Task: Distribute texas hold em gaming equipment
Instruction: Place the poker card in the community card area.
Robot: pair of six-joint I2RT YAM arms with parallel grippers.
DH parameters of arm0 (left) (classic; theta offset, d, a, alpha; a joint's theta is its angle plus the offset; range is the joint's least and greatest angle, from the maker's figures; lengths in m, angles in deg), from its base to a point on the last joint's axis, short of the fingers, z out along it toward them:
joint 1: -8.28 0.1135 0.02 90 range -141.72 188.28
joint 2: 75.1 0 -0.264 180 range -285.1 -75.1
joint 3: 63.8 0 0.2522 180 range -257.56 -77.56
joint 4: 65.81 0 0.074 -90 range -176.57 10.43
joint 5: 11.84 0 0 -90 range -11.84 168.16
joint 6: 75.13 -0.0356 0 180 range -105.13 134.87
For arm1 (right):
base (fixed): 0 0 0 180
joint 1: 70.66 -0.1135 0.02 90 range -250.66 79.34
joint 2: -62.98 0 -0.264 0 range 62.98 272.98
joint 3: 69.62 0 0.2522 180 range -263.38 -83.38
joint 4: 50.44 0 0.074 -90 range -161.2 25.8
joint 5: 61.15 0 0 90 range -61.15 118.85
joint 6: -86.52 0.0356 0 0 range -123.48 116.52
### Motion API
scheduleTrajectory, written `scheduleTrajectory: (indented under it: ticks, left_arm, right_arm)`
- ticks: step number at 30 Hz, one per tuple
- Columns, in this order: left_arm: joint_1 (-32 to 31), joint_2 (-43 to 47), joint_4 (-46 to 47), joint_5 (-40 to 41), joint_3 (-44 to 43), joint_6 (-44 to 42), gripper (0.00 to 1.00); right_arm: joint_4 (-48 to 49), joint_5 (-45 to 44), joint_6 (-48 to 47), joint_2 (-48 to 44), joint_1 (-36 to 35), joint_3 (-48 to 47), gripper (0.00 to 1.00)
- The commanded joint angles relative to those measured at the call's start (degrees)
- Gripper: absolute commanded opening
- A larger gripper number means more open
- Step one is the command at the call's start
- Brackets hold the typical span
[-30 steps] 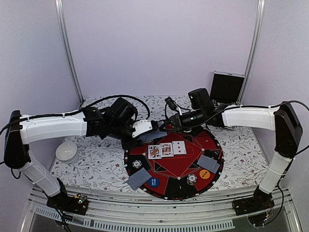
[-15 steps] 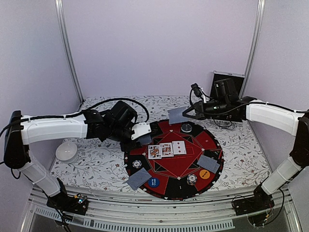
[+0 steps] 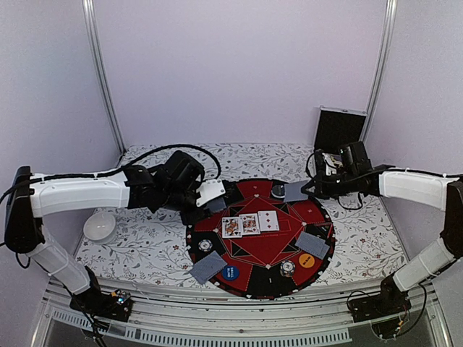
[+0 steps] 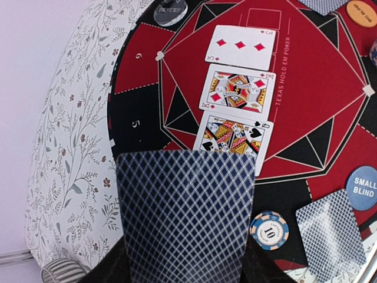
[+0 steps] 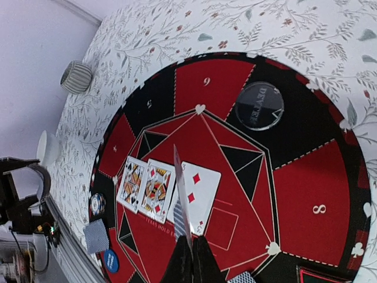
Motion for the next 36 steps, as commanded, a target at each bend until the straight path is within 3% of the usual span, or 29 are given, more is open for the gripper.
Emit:
scheduleTrajectory:
  ticks: [1, 5, 8, 16, 22, 29, 36]
  left_arm:
    - [-0.29, 2.13, 2.27, 0.99, 0.10, 2.19, 0.52]
    - [-0.47, 1.89, 1.69, 1.01, -0.60, 2.92, 0.53]
    - [-0.55, 2.32, 1.65, 0.89, -0.36, 3.18, 0.53]
    - [-0.59, 2.41, 1.92, 0.34, -0.14, 3.36, 0.53]
    - [-0.58, 2.36, 1.92, 0.46, 0.04, 3.21, 0.53]
    - [-0.58, 2.34, 1.92, 0.80, 0.31, 3.01, 0.53]
    - [-0.58, 2.07, 2.00, 0.77, 0.44, 2.86, 0.54]
  right_arm:
    - [22.95, -3.74, 22.69, -5.60, -1.37, 15.04, 0.02]
    - [31.61, -19.18, 39.18, -8.84, -5.59, 24.65, 0.02]
    - [36.07, -24.06, 47.72, -8.49, -6.52, 28.35, 0.02]
    - [38.87, -32.00, 56.79, -1.48, -9.17, 27.37, 0.02]
    - [40.41, -31.17, 60.97, 4.68, -10.81, 24.71, 0.05]
    - [41.49, -26.97, 62.27, 5.46, -12.37, 24.92, 0.35]
    - [40.28, -20.47, 60.05, -0.66, -12.88, 28.54, 0.41]
